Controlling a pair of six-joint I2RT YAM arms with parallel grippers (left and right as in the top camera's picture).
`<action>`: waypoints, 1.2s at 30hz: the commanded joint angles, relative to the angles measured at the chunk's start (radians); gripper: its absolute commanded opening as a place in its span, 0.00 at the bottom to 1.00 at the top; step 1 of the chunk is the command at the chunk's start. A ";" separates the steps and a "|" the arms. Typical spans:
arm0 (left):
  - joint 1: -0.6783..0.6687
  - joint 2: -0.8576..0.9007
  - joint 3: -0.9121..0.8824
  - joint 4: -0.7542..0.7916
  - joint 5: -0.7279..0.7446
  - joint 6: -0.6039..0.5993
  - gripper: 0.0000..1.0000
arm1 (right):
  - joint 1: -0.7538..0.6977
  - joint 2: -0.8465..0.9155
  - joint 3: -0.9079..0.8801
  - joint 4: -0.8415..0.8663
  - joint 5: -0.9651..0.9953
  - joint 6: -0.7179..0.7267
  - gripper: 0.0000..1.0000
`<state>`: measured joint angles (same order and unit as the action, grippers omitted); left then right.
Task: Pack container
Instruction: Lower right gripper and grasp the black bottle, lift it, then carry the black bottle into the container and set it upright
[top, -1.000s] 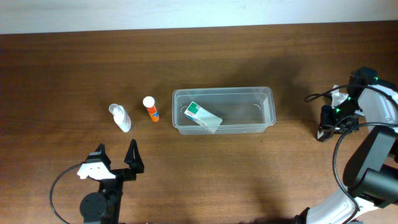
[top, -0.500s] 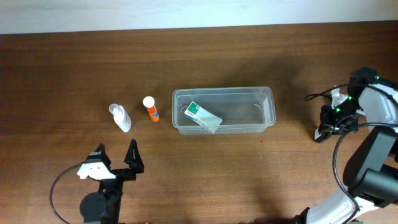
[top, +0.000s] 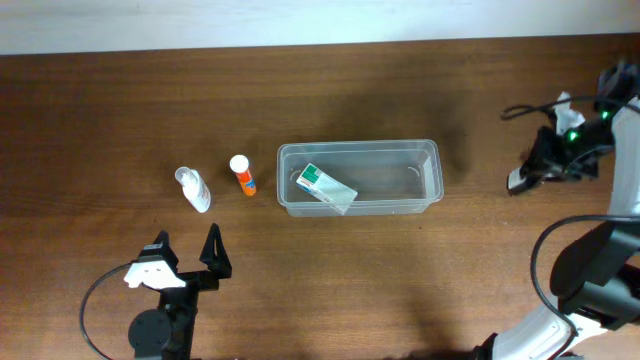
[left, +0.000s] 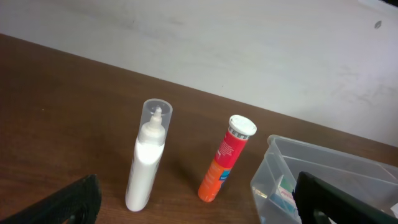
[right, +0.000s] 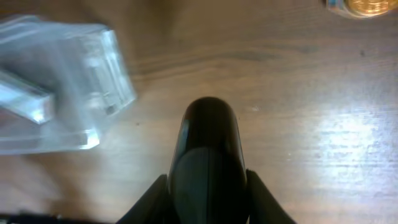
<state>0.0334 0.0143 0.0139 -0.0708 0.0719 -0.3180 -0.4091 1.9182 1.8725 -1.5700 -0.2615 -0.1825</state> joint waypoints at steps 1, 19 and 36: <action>0.005 -0.008 -0.005 -0.002 0.011 -0.010 0.99 | 0.079 -0.010 0.161 -0.076 -0.068 0.004 0.27; 0.005 -0.008 -0.005 -0.002 0.011 -0.010 0.99 | 0.560 -0.010 0.270 -0.002 0.058 0.198 0.27; 0.005 -0.008 -0.005 -0.002 0.011 -0.010 0.99 | 0.743 0.114 0.270 0.042 0.177 0.349 0.27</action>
<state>0.0334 0.0139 0.0139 -0.0711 0.0723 -0.3180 0.3191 1.9865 2.1418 -1.5349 -0.1162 0.1356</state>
